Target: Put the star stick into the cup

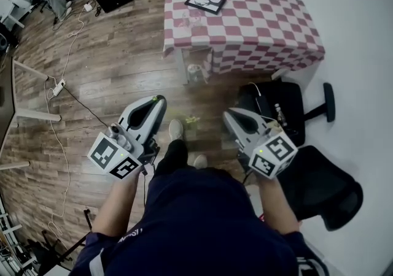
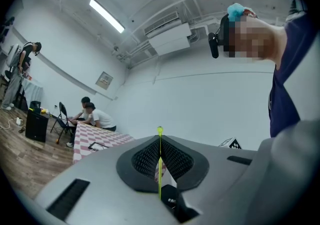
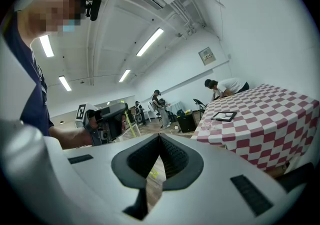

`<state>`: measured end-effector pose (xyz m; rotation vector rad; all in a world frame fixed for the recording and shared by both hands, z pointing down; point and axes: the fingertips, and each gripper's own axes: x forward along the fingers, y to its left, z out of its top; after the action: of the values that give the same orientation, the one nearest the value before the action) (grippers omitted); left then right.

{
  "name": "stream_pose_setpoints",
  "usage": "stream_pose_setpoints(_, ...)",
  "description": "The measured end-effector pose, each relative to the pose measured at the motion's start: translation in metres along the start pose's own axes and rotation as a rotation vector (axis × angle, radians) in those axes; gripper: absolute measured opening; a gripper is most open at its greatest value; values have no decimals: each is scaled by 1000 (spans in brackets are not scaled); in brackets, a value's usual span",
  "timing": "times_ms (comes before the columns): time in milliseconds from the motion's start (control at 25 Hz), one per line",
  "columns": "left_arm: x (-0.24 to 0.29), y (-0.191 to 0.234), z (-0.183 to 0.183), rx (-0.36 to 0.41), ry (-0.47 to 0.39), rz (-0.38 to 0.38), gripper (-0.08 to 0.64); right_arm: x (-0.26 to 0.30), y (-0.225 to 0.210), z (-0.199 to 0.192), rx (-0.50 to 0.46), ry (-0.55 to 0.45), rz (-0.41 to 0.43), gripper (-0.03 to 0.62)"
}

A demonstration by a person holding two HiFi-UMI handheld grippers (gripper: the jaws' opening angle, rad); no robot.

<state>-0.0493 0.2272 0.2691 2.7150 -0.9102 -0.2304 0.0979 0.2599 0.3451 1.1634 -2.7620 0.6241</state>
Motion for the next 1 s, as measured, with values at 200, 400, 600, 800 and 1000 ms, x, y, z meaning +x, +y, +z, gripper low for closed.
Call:
stream_pose_setpoints(200, 20, 45, 3, -28, -2, -8, 31, 35, -24, 11, 3, 16, -17, 17)
stream_pose_setpoints(400, 49, 105, 14, -50, 10, -31, 31, 89, -53, 29, 25, 35, -46, 17)
stream_pose_setpoints(600, 78, 180, 17, -77, 31, -37, 32, 153, -84, 40, 47, 64, -58, 17)
stream_pose_setpoints(800, 101, 243, 30, -97, 43, -55, 31, 204, -109, 56, 50, 93, -92, 17)
stream_pose_setpoints(1000, 121, 297, 39, -121, 43, -64, 32, 247, -131, 69, 48, 123, -117, 16)
